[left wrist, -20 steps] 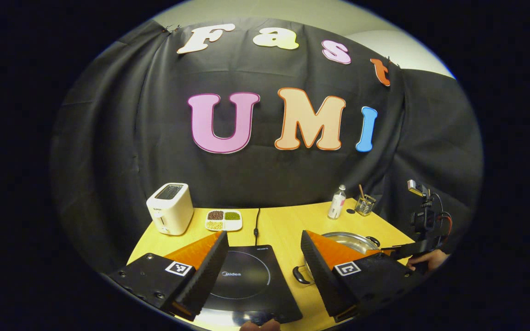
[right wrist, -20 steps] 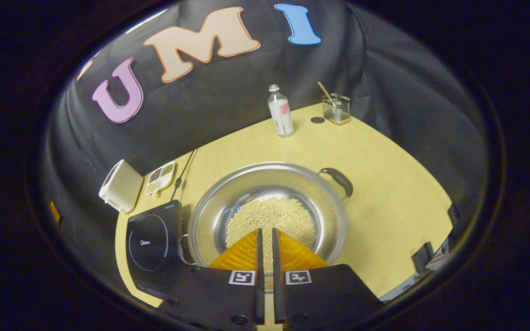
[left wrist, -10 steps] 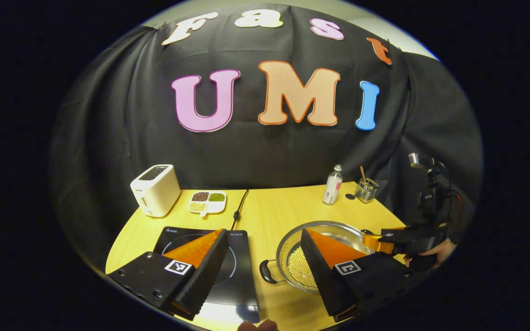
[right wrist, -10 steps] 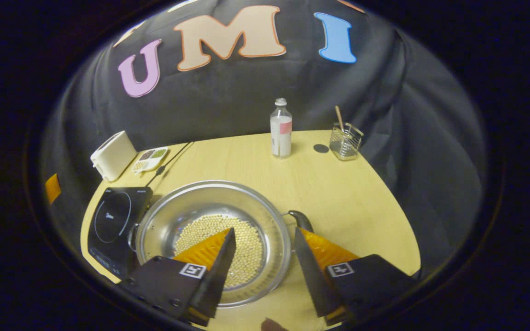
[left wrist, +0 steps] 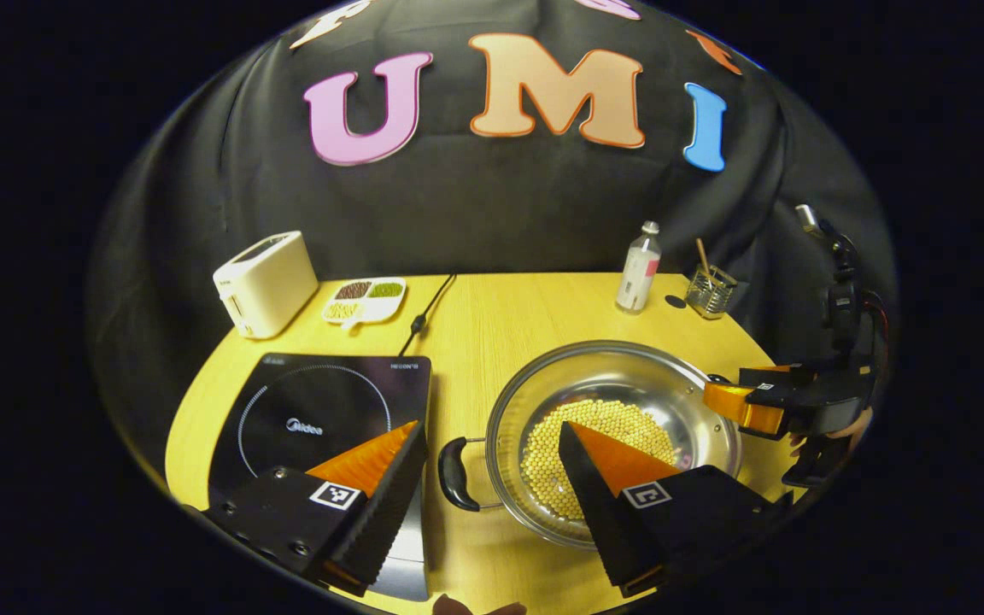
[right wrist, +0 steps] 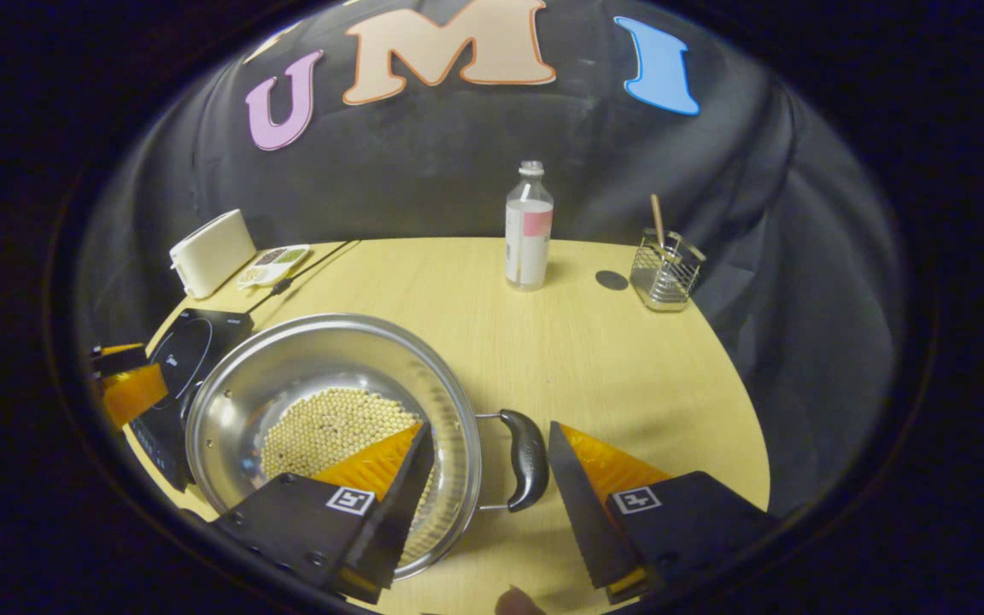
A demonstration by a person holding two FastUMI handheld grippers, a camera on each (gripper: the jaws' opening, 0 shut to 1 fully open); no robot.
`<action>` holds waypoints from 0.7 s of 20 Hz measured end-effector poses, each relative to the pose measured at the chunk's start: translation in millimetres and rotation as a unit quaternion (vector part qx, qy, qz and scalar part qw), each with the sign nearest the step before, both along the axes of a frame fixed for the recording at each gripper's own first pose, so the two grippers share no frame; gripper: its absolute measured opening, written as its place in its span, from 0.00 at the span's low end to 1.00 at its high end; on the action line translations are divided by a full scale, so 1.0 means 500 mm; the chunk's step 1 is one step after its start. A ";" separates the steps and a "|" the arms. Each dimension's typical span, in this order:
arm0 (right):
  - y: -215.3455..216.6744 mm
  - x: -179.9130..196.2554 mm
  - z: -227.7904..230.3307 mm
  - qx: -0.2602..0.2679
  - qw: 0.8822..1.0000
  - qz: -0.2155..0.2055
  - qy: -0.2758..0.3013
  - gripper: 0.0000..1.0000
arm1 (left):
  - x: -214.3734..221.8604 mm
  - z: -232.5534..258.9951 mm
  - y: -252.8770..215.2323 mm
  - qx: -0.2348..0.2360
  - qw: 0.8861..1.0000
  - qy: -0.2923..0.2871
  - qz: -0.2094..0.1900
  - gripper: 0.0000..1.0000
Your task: First push the handle of the pot to place it horizontally, then grasp the pot with both hands and set it on the induction cooktop.
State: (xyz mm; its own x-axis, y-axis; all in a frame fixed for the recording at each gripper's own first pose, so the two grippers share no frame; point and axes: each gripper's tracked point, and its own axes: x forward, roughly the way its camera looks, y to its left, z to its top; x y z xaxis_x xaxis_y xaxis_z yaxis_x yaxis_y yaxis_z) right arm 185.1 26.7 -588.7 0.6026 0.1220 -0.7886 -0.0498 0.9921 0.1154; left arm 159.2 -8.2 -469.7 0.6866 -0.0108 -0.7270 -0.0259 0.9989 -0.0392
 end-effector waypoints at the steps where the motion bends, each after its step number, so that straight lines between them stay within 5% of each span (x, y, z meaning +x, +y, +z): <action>1: 0.000 0.002 -0.008 0.007 1.000 -0.003 0.004 0.84 | 0.005 -0.014 0.001 0.000 1.000 0.005 0.007 0.96; 7: 0.004 0.003 -0.062 0.032 0.999 -0.002 0.027 0.82 | -0.005 -0.110 0.027 0.006 0.996 0.068 0.053 0.96; 14: 0.008 -0.007 -0.094 0.040 0.998 0.000 0.050 0.79 | -0.009 -0.183 0.041 0.028 0.992 0.110 0.054 0.82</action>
State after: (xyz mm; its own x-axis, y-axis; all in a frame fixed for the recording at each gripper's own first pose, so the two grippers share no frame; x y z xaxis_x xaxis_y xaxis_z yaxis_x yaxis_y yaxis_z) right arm 181.9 30.6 -635.4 0.5210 0.1870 -0.8328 -0.0333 0.9794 0.1991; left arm 154.6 12.1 -561.3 0.5058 0.0993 -0.8569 -0.1349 0.9902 0.0351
